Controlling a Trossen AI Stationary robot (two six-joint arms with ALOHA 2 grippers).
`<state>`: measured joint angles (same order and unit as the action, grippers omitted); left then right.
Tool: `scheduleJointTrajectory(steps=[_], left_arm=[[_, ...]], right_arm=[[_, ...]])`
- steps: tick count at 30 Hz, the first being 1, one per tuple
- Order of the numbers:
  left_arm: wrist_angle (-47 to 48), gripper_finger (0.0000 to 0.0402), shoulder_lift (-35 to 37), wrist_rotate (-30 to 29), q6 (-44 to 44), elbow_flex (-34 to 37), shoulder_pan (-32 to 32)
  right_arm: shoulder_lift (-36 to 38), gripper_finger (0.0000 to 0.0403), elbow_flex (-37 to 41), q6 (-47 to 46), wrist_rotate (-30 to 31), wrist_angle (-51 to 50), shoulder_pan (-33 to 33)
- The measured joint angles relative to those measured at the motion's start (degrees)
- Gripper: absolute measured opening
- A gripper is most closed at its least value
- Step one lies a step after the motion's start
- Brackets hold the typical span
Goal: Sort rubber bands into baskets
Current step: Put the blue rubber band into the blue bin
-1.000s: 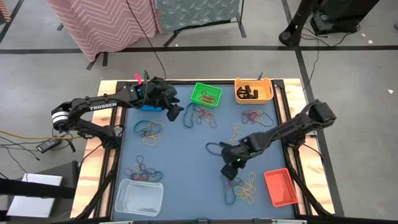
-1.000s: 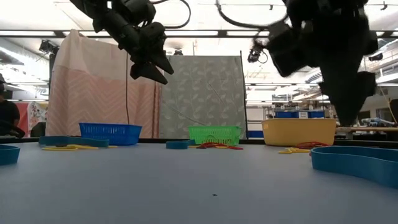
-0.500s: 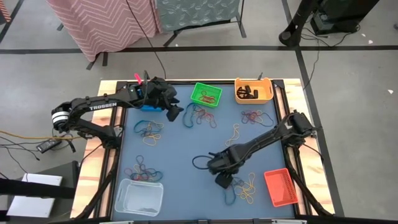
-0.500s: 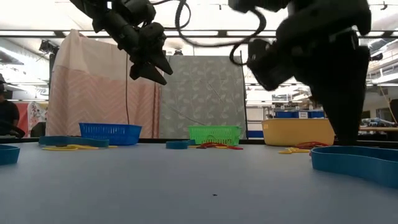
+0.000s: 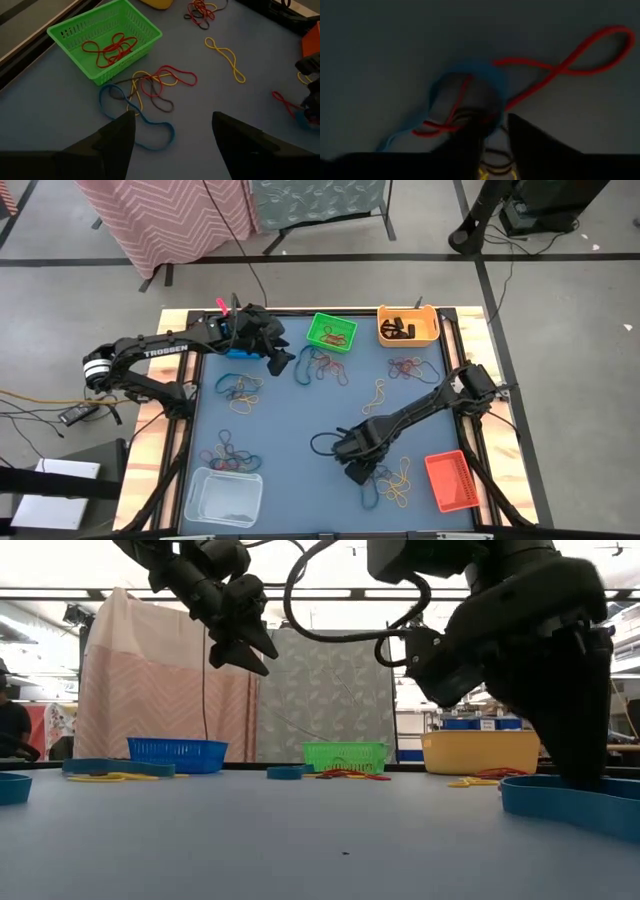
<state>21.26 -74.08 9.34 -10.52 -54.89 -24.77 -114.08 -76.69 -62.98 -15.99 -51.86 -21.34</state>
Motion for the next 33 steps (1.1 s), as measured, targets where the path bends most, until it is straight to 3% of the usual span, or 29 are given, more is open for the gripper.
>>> scheduleJointTrajectory(steps=[3, 9, 19, 27, 33], left_arm=[[-0.04, 0.0266, 0.0, 0.0, 0.0, 0.0, 0.01], [-0.84, 0.0266, 0.0, -0.02, -0.09, 0.0, 0.0], [-1.25, 0.0266, 0.0, -0.02, -0.61, -0.1, 0.02], [-1.32, 0.0266, 4.79, -0.07, -0.16, -6.81, -0.04], [0.45, 0.0266, 12.29, -2.59, 1.26, -13.95, -0.04]], right_arm=[[2.09, 0.0018, 0.04, 2.31, -0.43, -0.01, 0.0], [12.62, 0.0007, 0.04, 4.48, 2.07, -3.3, 1.49], [31.36, 0.0002, 0.02, 9.34, 14.24, -4.56, 11.79], [29.5, 0.0001, 0.02, 21.17, 16.31, 6.31, 23.79], [21.27, 0.0001, 0.02, 28.35, 9.64, 26.47, 30.66]])
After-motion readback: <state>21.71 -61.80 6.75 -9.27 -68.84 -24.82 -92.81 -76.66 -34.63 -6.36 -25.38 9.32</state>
